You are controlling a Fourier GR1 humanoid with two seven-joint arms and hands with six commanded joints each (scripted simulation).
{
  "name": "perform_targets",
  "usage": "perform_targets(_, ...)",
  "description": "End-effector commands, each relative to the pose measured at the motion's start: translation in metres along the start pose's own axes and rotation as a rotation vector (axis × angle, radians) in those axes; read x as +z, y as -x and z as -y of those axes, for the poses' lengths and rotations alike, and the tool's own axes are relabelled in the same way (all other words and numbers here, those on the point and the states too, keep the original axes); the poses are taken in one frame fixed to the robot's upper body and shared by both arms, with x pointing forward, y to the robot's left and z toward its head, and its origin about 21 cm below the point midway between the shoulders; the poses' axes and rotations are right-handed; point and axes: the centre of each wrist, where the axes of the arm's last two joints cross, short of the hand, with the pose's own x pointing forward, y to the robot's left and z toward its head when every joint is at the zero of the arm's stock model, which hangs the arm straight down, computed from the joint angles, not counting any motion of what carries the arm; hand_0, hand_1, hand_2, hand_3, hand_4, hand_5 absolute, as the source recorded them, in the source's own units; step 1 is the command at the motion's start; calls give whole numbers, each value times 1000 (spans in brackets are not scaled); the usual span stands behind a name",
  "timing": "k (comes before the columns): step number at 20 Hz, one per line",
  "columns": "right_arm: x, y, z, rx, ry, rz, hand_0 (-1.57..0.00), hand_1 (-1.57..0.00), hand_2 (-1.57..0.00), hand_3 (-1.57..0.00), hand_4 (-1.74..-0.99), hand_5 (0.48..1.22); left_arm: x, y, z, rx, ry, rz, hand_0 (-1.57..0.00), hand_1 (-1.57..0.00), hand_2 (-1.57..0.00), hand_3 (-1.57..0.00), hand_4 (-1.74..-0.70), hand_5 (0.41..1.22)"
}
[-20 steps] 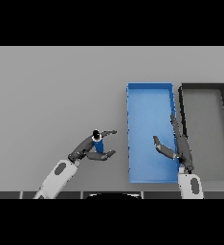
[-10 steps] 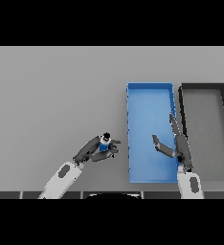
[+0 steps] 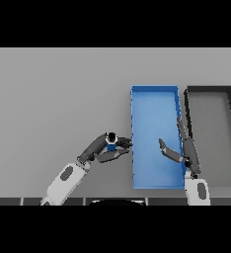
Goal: Pick up the blue pipe and place it into the blue bin.
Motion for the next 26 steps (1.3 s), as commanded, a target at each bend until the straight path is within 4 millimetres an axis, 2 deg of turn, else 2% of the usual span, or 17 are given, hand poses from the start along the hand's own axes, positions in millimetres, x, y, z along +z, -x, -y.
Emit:
perform_targets(1, -2, -1, -3, 2, -4, 10, 1, 1, 1, 1, -1184, 643, -4, -6, 2, 0, 15, 15, -1554, -1556, -1558, -1558, -1465, 1215)
perform_targets(4, -1, 4, -4, 12, -4, -8, 1, 1, 1, 1, -1161, 644, -13, -19, 1, -6, 38, 15, -1562, -1563, -1564, -1564, -1467, 1218)
perform_targets(6, -3, 5, 0, 12, 1, -2, 1, 1, 1, 1, -1155, 642, -12, -22, 5, -14, 51, 2, -1565, -1566, -1567, -1567, -1467, 1219)
perform_targets(11, 6, 6, -4, -2, 31, 4, 1, 1, 1, 1, -1138, 643, -8, -19, 5, -17, 59, -17, -1569, -1569, -1570, -1570, -1466, 1220)
perform_targets(13, 9, 5, -8, -7, 30, 11, 1, 1, 1, 1, -1188, 643, -12, -18, 4, -29, 51, -23, -1570, -1570, -1570, -1570, -1466, 1220)
perform_targets(15, 11, 5, -6, -3, 38, 6, 1, 1, -2, 1, -1184, 642, -12, -17, 6, -24, 59, -16, -1570, -1570, -1570, -1570, -1467, 1220)
perform_targets(16, 10, 0, -4, -14, 35, 41, 1, 1, -20, 1, -1187, 642, -12, -19, 5, -20, 65, -6, -1570, -1570, -1571, -1571, -1467, 1220)
perform_targets(19, 5, -18, 5, -231, -109, 148, 1, -22, -89, -1, -1202, 624, -13, -16, 6, -20, 74, -15, -1571, -1571, -1571, -1571, -1467, 1221)
perform_targets(21, -5, -38, 20, -271, -232, 169, 1, -29, -120, -1, -1215, 607, -13, -19, 7, -12, 78, -6, -1571, -1571, -1571, -1571, -1467, 1221)
perform_targets(24, -24, -76, 28, -280, -416, 217, 1, -14, -111, 0, -1237, 577, -12, -17, 8, -17, 84, -14, -1571, -1571, -1571, -1571, -1467, 1221)
perform_targets(26, -29, -99, 23, -270, -512, 249, 1, -9, -104, 0, -1255, 560, -10, -20, 8, -14, 84, -9, -1571, -1571, -1571, -1571, -1467, 1221)
